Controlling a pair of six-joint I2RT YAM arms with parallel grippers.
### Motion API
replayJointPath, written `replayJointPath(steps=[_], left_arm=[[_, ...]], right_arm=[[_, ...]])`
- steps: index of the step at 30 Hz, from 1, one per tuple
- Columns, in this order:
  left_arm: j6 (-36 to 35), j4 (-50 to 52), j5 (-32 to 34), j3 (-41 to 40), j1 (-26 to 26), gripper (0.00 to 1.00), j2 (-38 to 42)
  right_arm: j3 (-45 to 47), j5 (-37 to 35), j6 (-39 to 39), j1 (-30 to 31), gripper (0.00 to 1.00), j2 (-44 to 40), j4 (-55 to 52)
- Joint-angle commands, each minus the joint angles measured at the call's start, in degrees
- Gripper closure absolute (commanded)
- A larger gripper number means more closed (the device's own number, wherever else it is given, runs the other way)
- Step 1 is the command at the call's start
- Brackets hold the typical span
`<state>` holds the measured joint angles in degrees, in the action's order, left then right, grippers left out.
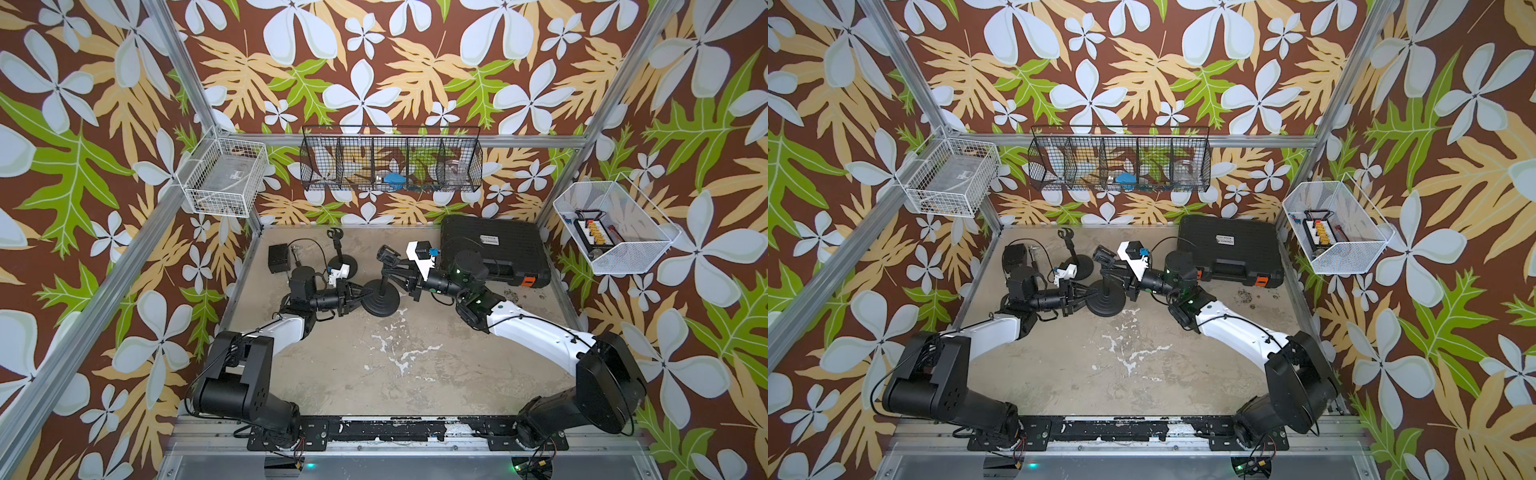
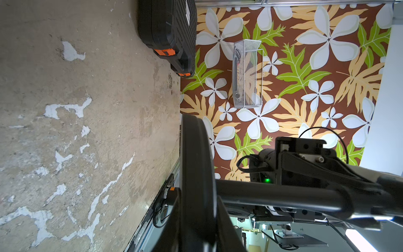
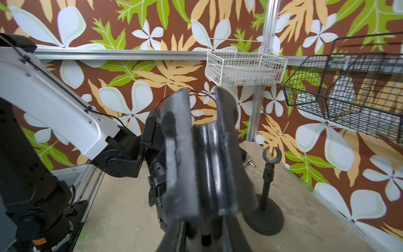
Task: Assemble a microphone stand
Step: Screw the microphone stand pole into the microphone stand base, then place the microphone stand at the center of the board.
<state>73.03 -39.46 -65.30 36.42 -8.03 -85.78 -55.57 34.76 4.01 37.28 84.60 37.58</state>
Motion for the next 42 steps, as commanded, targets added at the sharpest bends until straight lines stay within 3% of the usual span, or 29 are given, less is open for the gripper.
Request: replayJointPath(steps=[1,8,13,14,16,17,20,26,31,34,39,42], left_arm=[[4.27,-7.97,-0.17,-0.16,0.48,1.00,-0.07],[4.61,-8.61,-0.18,-0.38,0.48,1.00,-0.09],[4.28,-8.27,-0.01,-0.43,0.48,1.00,-0.27],[4.31,-8.17,0.10,-0.47,0.54,1.00,-0.27],[4.09,-8.07,0.13,-0.42,0.48,1.00,-0.36],[3.91,-7.96,0.22,-0.48,0.47,1.00,-0.36],[2.02,-5.36,0.54,-0.04,0.48,1.00,-0.53],[-1.02,-0.93,1.77,1.35,0.47,1.00,-1.09],[2.57,-4.14,3.44,1.64,0.39,1.00,-1.91],[10.02,-12.92,3.51,1.01,0.23,1.00,-2.70],[30.45,-41.37,4.10,0.67,-1.45,1.00,-6.57],[39.20,-52.48,5.01,2.18,-2.40,1.00,-9.78]], right_arm=[[2.26,-14.55,0.71,1.61,1.00,-1.50,3.33],[5.25,-31.70,-0.05,7.08,1.00,-3.08,4.74],[4.32,-31.13,-0.12,7.30,1.00,-2.96,3.99],[3.55,-30.03,-0.31,7.28,0.93,-2.90,3.02],[1.43,-27.01,-0.69,7.20,0.46,-2.47,0.32],[0.69,-25.87,-0.84,7.20,0.32,-2.34,-0.73],[0.54,-24.04,-0.61,6.94,0.21,-3.26,-2.56],[12.32,-26.23,3.42,6.89,0.14,-11.22,-1.78],[21.43,-30.69,8.67,6.89,0.15,-17.74,-3.78],[24.89,-32.49,10.02,6.61,0.16,-20.60,-4.76],[25.40,-32.24,10.23,4.75,0.16,-22.49,-8.60],[25.52,-30.96,10.36,3.63,0.15,-23.48,-9.28]])
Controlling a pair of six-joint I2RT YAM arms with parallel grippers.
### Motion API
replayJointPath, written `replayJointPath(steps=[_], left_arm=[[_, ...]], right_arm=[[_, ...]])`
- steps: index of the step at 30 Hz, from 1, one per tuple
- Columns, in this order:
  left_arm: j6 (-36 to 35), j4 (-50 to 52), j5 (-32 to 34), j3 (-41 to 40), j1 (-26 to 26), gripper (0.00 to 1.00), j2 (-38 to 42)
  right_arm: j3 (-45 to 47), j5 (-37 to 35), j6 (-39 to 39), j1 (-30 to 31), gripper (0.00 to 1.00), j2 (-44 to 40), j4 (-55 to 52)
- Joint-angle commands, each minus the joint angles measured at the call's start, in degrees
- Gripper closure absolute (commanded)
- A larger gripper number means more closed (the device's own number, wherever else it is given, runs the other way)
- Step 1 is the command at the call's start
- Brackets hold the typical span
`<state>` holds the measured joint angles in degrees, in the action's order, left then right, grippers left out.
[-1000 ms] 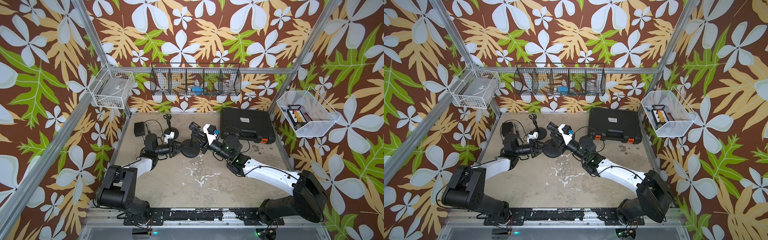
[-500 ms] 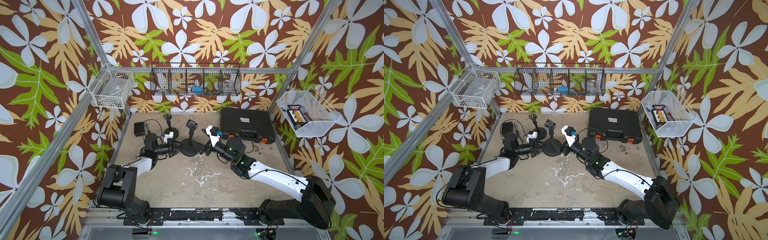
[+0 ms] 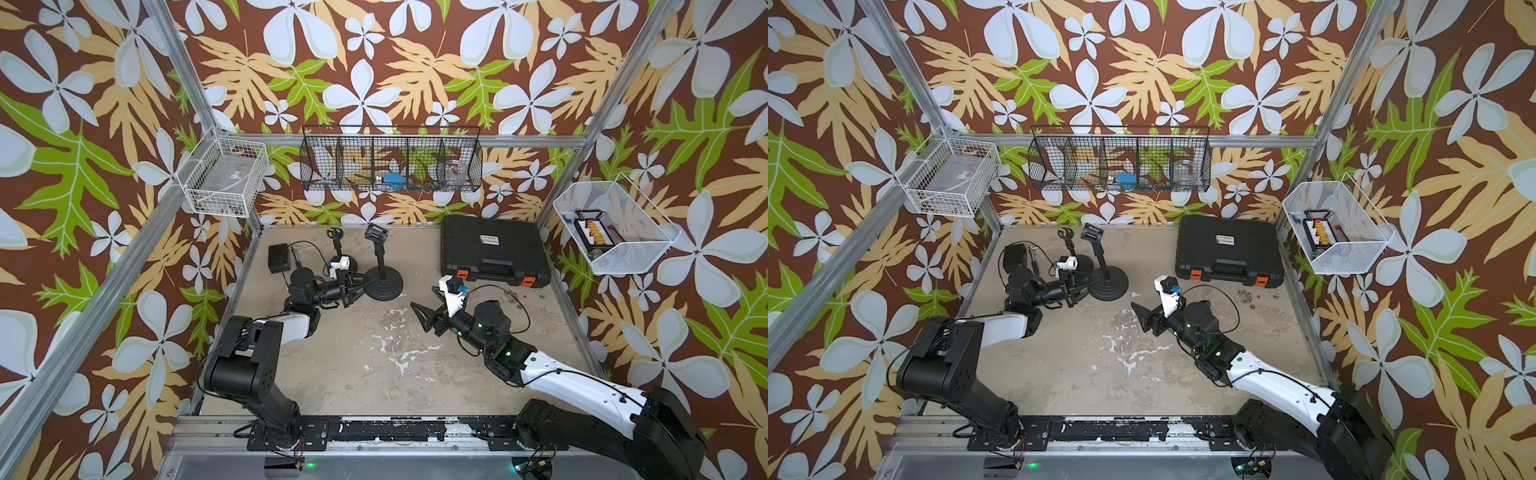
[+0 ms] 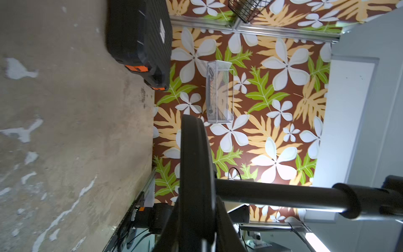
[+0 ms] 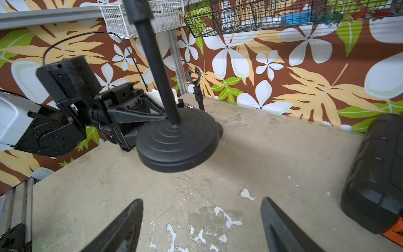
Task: Assemble a microphone stand
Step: Place the microphone stand at the center of the board.
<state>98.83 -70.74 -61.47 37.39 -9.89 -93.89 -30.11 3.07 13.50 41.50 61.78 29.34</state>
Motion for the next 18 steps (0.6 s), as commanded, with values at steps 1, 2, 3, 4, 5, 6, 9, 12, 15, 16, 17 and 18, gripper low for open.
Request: replayJointPath(steps=[1,2,3,4,5,6,9,12,15,16,17,18], left_arm=[[15.85,-24.36,1.79,1.41,-0.65,1.00,-2.66],[17.93,-27.38,2.17,1.78,-0.63,1.00,-3.73],[18.94,-29.05,2.23,2.28,-0.61,1.00,-4.50],[19.07,-29.52,2.28,2.50,-0.63,1.00,-4.88],[18.39,-29.21,2.61,2.46,-0.60,1.00,-4.84],[16.83,-27.53,2.76,2.51,-0.63,1.00,-4.54],[7.23,-14.21,2.95,2.73,-0.56,1.00,-1.68],[-8.50,9.93,4.92,4.53,-0.63,1.00,2.73],[-26.14,35.51,9.63,9.81,-0.59,1.00,6.07],[-29.50,40.46,11.36,11.31,-0.58,1.00,6.53],[-32.44,44.44,13.11,12.62,-0.65,1.00,6.82],[-35.06,48.24,14.79,13.92,-0.63,1.00,6.87]], right_arm=[[0.05,1.07,0.89,-0.93,0.15,-0.99,-1.19],[0.11,1.44,0.92,-1.35,0.15,-1.32,-1.52],[0.13,1.72,0.86,-1.86,0.15,-1.61,-1.84],[0.05,1.93,0.92,-2.16,0.15,-1.89,-2.08],[0.16,2.10,0.92,-2.50,0.15,-2.22,-2.35],[0.28,2.20,0.92,-2.73,0.15,-2.51,-2.49],[0.62,2.50,1.00,-3.33,0.15,-2.98,-2.62],[0.83,2.64,1.08,-3.49,0.15,-2.97,-2.79],[1.15,2.43,1.17,-3.85,0.15,-3.27,-3.19],[1.24,2.17,1.27,-3.96,0.15,-3.46,-3.40],[1.36,1.71,1.26,-3.98,0.15,-3.74,-3.71],[1.39,1.23,1.36,-4.05,0.15,-4.09,-4.05]])
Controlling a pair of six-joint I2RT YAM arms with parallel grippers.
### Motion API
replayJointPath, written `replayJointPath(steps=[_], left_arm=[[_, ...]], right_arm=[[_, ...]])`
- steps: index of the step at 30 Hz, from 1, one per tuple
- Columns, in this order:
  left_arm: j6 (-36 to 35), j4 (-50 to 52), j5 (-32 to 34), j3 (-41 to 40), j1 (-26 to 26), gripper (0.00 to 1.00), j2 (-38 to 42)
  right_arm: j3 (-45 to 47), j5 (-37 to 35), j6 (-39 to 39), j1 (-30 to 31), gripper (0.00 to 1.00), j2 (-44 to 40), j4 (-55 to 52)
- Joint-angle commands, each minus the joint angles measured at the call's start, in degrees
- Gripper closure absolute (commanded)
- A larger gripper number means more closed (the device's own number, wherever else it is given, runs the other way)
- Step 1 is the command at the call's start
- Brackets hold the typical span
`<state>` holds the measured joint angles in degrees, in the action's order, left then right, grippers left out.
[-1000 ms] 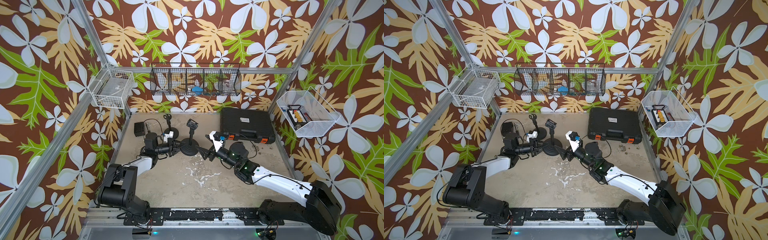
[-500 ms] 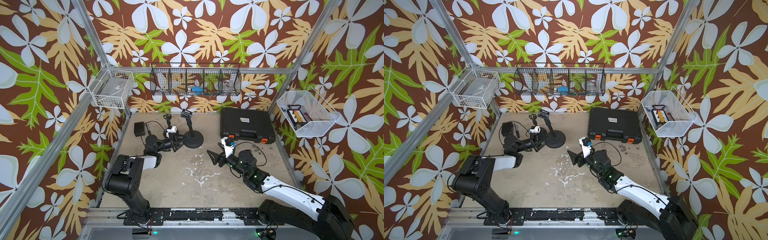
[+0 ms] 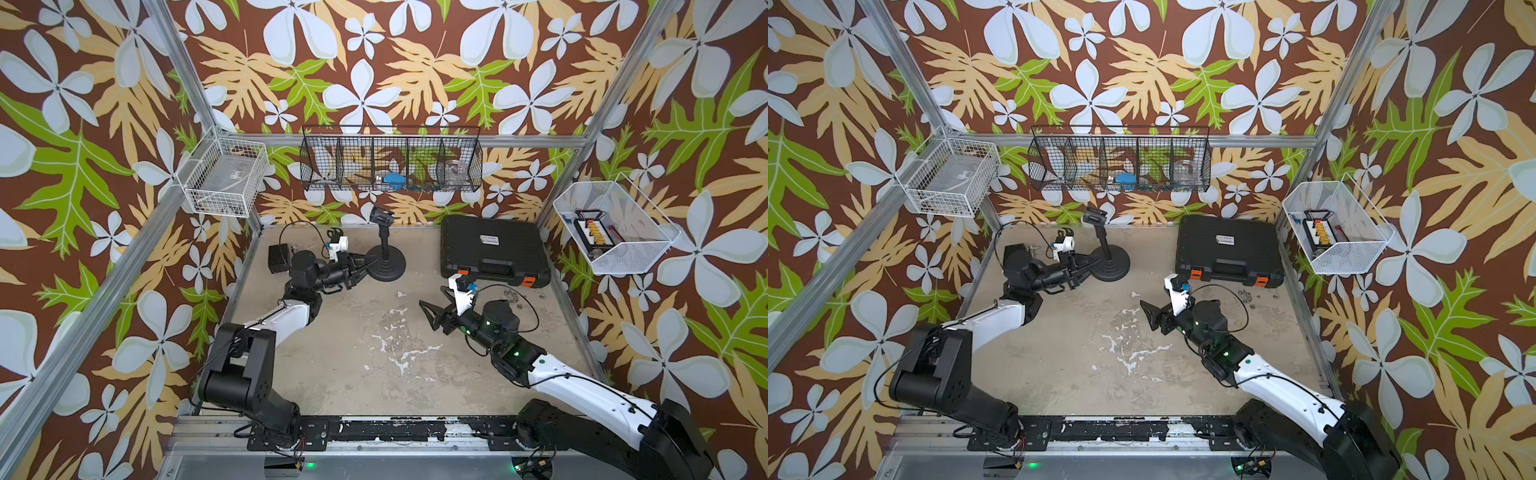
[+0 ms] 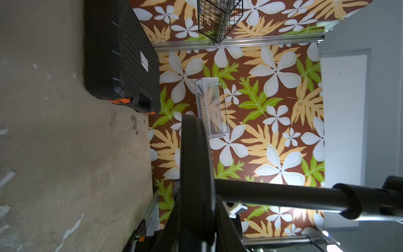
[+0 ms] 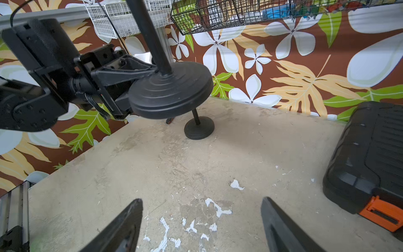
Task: Assemble a microphone stand
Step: Place the microphone stand at the center of the board.
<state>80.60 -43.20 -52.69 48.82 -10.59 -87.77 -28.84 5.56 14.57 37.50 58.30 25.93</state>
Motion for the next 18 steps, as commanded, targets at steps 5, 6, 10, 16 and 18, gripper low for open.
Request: replayJointPath(steps=[5,6,10,16,18], left_arm=[[-25.90,32.53,13.79,6.97,0.04,1.00,-0.29],[-27.10,33.86,15.17,7.47,-0.03,1.00,-0.38],[-28.83,35.49,16.98,8.28,0.02,1.00,-0.64],[-22.71,22.16,8.67,3.70,-0.03,1.00,-5.22],[-21.58,18.41,7.54,2.21,-0.01,1.00,-6.88]], right_arm=[[0.10,-4.08,-0.41,-0.28,0.15,-1.94,-3.13],[0.15,-4.45,-0.67,-0.33,0.15,-2.26,-3.55],[0.82,-4.25,-0.60,-1.24,0.15,-2.95,-3.65],[2.32,1.77,0.06,-3.94,0.15,-1.29,-1.32],[3.16,5.92,0.30,-5.86,0.15,-0.76,0.23]])
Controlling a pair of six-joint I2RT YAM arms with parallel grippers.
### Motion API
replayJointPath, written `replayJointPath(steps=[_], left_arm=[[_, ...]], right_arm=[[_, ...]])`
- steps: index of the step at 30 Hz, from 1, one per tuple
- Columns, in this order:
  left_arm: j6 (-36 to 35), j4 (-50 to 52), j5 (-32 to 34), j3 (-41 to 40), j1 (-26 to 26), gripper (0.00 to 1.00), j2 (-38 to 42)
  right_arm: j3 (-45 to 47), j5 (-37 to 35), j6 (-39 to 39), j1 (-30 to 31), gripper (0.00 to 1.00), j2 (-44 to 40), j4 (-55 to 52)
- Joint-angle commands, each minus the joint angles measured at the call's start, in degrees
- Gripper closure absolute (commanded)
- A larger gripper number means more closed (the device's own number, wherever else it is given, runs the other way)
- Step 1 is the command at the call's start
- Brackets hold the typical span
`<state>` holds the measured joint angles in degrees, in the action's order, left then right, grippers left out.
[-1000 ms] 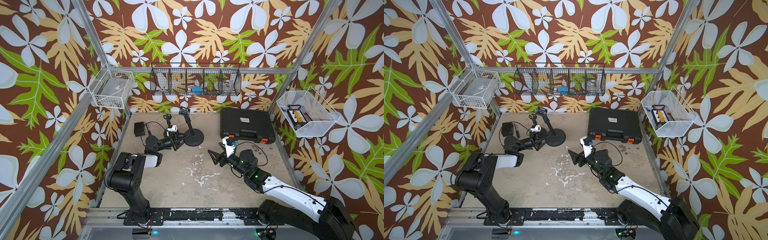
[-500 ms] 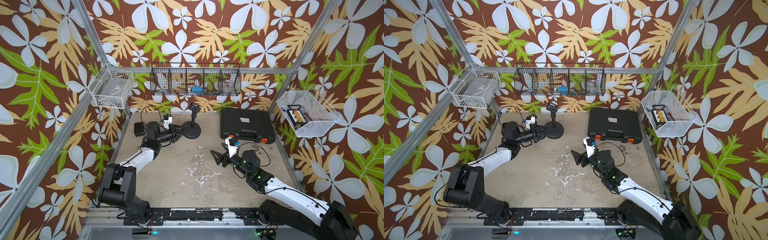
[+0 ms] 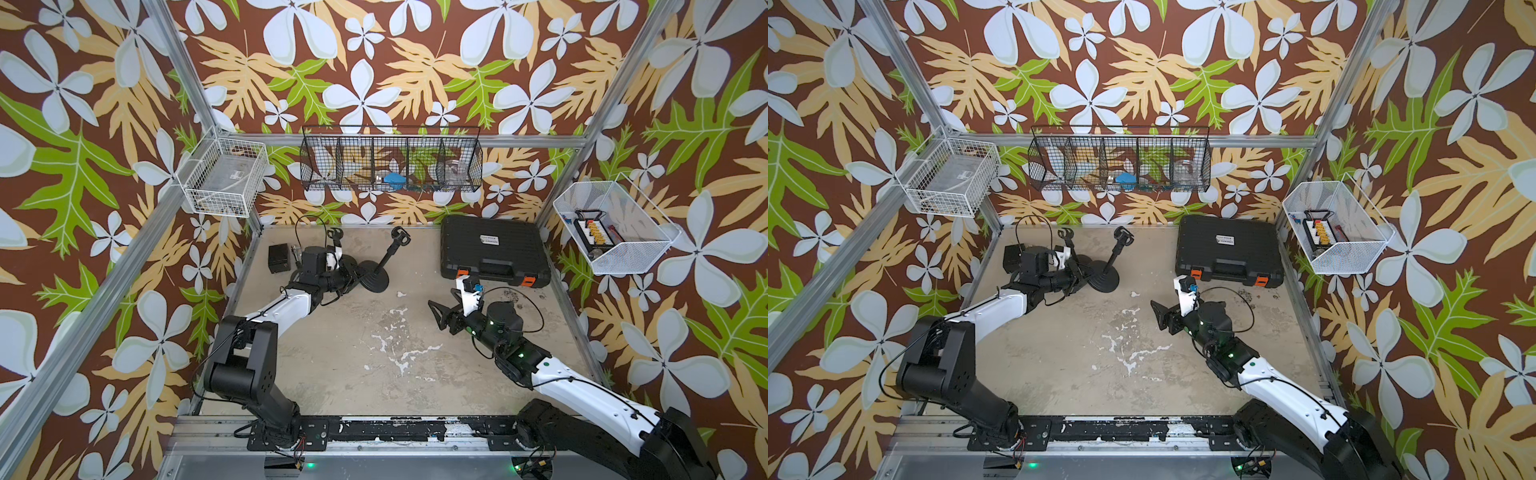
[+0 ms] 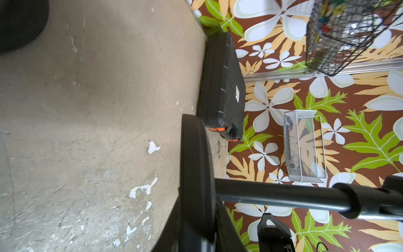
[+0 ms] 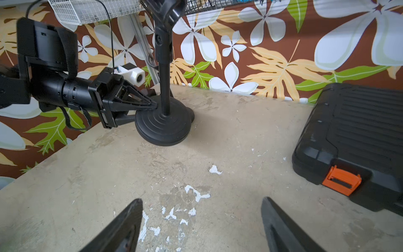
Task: Assemble a microphone stand
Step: Place the microphone stand at the center of the board.
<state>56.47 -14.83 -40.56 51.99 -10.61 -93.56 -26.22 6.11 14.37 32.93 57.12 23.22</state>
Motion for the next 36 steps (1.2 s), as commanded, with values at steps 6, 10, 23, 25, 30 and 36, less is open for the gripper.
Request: replayJointPath(steps=[6,10,23,25,30,36], left_arm=[[5.13,-18.80,-5.56,-4.12,0.02,1.00,-4.18],[6.40,-21.57,-5.58,-4.61,0.03,1.00,-7.08],[9.33,-27.18,-5.85,-2.82,-1.15,0.94,-16.78],[9.45,-27.42,-5.86,-2.43,-1.24,0.93,-17.96],[11.63,-30.67,-6.87,-1.90,-1.33,0.95,-20.75],[12.51,-32.49,-7.20,-1.36,-1.67,0.84,-23.48]], right_arm=[[0.99,10.23,1.81,-4.83,0.15,1.50,4.64],[0.91,9.94,1.59,-4.98,0.15,0.85,4.08],[0.95,7.61,1.00,-5.41,0.14,0.81,2.53],[1.12,7.56,1.05,-5.51,0.14,0.88,2.53],[1.08,7.25,1.00,-5.68,0.14,0.71,2.25],[1.25,7.16,0.83,-5.83,0.14,0.71,1.91]])
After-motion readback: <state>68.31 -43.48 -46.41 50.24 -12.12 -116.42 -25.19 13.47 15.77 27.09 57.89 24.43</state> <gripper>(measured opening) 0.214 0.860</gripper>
